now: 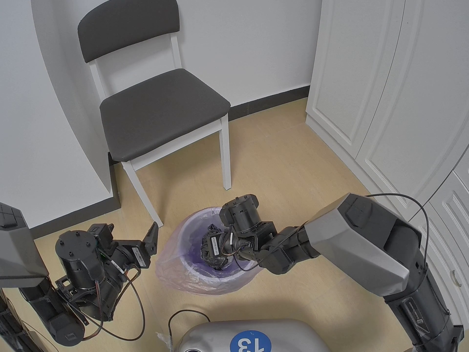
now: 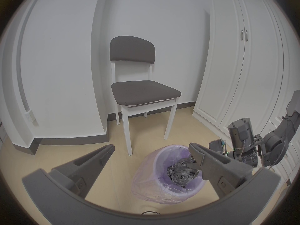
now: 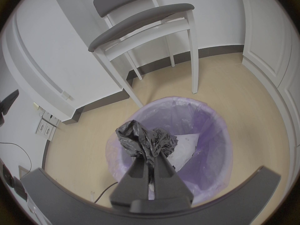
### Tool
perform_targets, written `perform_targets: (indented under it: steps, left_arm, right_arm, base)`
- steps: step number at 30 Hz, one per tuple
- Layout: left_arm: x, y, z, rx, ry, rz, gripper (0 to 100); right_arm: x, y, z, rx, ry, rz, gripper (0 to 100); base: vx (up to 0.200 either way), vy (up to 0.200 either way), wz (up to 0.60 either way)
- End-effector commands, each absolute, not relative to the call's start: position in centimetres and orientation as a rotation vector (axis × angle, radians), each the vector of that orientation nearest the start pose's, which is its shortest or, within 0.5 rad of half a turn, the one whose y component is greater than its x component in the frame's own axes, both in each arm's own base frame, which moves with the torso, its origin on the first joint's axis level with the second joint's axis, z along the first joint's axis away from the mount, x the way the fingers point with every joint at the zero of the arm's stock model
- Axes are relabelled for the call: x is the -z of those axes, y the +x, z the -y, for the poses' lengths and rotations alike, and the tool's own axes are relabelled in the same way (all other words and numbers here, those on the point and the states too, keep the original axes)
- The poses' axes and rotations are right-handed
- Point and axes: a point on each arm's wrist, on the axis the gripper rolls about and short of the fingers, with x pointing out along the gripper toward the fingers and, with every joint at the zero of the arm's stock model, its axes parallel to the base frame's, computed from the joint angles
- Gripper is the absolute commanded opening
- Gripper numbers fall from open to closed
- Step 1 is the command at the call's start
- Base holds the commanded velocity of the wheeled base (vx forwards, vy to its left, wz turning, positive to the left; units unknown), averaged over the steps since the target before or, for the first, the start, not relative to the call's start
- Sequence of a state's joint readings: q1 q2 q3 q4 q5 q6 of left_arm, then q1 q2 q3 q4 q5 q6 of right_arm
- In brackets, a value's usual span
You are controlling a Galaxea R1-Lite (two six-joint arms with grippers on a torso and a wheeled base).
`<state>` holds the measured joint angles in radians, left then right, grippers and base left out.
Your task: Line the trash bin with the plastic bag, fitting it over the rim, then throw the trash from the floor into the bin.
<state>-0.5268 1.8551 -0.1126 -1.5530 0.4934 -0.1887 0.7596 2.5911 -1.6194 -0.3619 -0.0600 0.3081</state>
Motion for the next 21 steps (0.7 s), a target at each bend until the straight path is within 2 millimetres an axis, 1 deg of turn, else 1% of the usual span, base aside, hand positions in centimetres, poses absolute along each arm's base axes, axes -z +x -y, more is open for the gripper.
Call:
perform_targets:
  steps: [1, 3, 5, 6, 7, 8, 12, 13, 14, 18, 21]
  left_arm:
    - [-8.3, 20.3, 10.5, 0.015, -0.101, -0.162, 100]
    - [-8.3, 20.3, 10.5, 0.015, -0.101, -0.162, 100]
    - [-8.3, 20.2, 10.5, 0.017, -0.098, -0.164, 100]
    - [-8.3, 20.2, 10.5, 0.018, -0.1, -0.163, 100]
    - [-8.3, 20.2, 10.5, 0.018, -0.1, -0.163, 100]
    - [-8.3, 20.2, 10.5, 0.017, -0.099, -0.164, 100]
    - [-8.1, 20.2, 10.5, 0.016, -0.095, -0.171, 100]
    - [-8.2, 20.3, 10.5, 0.016, -0.096, -0.17, 100]
    - [-8.2, 20.3, 10.5, 0.016, -0.096, -0.17, 100]
    - [-8.1, 20.3, 10.5, 0.014, -0.096, -0.171, 100]
    - [-8.1, 20.3, 10.5, 0.014, -0.096, -0.171, 100]
  right_arm:
    - [-0.2, 32.7, -35.1, -0.627, 0.0, -0.704, 0]
    - [0.0, 32.7, -35.2, -0.628, 0.004, -0.702, 0]
    - [-0.2, 33.3, -35.2, -0.626, 0.023, -0.679, 0]
    - [-0.2, 34.0, -35.0, -0.622, 0.04, -0.661, 0]
    - [-0.2, 34.0, -35.0, -0.622, 0.04, -0.661, 0]
    - [0.1, 35.4, -34.5, -0.601, 0.067, -0.656, 0]
    - [0.5, 38.2, -33.4, -0.556, 0.117, -0.632, 0]
    - [0.5, 38.4, -33.3, -0.553, 0.12, -0.627, 0]
    - [0.6, 39.3, -33.0, -0.542, 0.134, -0.615, 0]
    - [1.3, 40.7, -32.3, -0.516, 0.142, -0.621, 0]
    - [1.7, 41.1, -31.9, -0.502, 0.141, -0.631, 0]
  base:
    - [0.0, 0.0, 0.0]
    - [0.0, 0.0, 0.0]
    - [0.0, 0.0, 0.0]
    - [0.0, 0.0, 0.0]
    - [0.0, 0.0, 0.0]
    - [0.0, 0.0, 0.0]
    - [0.0, 0.0, 0.0]
    - [0.0, 0.0, 0.0]
    - [0.0, 0.0, 0.0]
    - [0.0, 0.0, 0.0]
    - [0.0, 0.0, 0.0]
